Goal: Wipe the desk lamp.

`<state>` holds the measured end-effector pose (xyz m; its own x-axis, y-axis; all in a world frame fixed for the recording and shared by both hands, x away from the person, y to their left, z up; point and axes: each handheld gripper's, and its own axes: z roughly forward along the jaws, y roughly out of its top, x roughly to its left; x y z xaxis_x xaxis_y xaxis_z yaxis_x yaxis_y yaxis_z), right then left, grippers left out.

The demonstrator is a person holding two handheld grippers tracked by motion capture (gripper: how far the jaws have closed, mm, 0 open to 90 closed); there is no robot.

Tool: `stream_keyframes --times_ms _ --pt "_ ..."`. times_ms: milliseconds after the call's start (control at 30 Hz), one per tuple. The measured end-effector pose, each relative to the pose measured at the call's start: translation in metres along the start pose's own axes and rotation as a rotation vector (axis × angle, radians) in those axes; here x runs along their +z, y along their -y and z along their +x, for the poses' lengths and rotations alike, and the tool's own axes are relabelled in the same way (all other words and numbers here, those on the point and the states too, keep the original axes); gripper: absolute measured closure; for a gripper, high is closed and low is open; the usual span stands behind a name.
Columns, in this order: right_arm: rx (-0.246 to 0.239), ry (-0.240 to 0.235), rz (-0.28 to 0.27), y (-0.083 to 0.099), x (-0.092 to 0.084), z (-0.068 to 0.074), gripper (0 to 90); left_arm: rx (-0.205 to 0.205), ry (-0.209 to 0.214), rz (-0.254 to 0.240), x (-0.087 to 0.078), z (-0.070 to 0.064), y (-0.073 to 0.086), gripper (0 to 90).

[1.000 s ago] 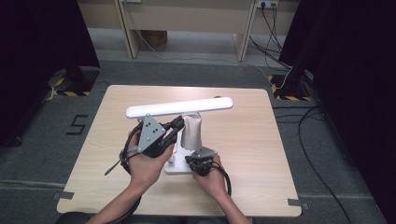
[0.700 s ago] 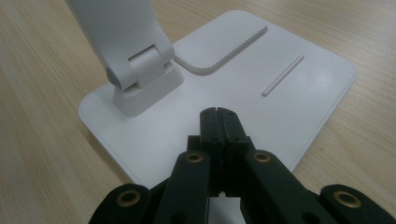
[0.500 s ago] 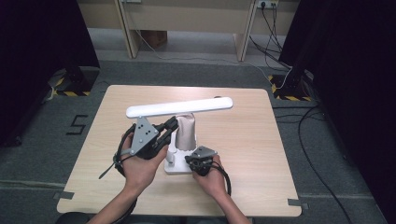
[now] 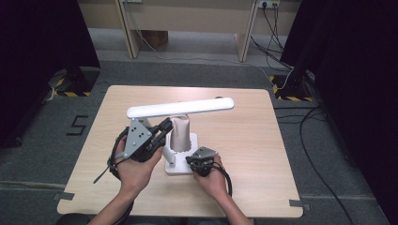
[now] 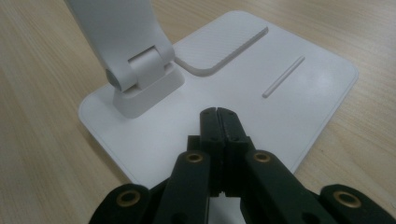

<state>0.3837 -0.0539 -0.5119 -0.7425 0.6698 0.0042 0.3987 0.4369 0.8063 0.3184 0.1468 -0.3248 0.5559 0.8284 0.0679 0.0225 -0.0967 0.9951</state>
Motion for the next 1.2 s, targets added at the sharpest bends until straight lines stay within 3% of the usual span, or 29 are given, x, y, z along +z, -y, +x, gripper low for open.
stream_keyframes --times_ms 1200 --pt "-0.004 -0.006 -0.002 -0.002 0.003 0.000 90.0 -0.058 -0.091 -0.030 -0.037 0.026 0.011 85.6"
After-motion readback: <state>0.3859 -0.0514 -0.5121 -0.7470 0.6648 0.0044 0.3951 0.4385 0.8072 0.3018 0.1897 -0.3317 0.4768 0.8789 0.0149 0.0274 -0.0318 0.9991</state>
